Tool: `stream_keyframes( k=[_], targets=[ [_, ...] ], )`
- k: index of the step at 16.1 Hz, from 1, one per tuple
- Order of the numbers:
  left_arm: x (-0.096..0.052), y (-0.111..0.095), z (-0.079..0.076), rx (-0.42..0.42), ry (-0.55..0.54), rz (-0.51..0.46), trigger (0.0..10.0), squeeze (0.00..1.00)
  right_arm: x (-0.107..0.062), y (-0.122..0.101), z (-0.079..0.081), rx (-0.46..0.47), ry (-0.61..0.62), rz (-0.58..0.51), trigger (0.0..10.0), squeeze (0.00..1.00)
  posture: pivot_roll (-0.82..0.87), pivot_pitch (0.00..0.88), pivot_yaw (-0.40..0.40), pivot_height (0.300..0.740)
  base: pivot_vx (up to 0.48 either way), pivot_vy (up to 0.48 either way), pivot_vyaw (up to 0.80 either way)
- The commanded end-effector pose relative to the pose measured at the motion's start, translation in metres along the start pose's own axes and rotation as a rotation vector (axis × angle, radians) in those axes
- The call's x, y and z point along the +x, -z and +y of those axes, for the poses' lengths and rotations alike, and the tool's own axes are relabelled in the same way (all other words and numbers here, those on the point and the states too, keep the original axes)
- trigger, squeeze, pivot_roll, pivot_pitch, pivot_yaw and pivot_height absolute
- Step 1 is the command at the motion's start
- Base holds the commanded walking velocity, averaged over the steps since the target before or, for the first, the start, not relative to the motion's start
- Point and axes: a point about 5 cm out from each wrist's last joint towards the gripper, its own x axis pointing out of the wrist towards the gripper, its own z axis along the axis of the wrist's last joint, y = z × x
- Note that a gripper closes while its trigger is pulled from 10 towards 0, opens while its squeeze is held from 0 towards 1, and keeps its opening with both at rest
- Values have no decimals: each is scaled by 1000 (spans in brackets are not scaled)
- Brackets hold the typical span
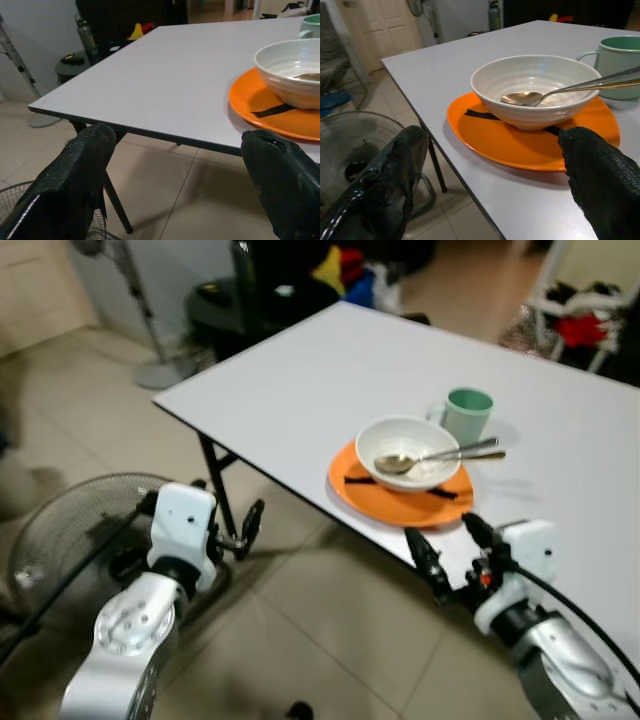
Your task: Setting the table
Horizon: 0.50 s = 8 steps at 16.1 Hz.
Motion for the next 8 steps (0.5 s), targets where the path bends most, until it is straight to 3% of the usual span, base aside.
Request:
stream_keyframes(
  k=[1, 8],
  targets=[
    [-1, -2, 1, 12, -2, -8, 10000, 0, 0, -2, 2, 5, -11, -15, 10000, 1000, 123, 0, 32, 740, 0, 0, 800],
    [-4, -1, 1, 13, -2, 1, 10000, 0, 0, 0, 5, 14, -44, 2, 10000, 1000, 130, 0, 24, 740, 0, 0, 800]
  ],
)
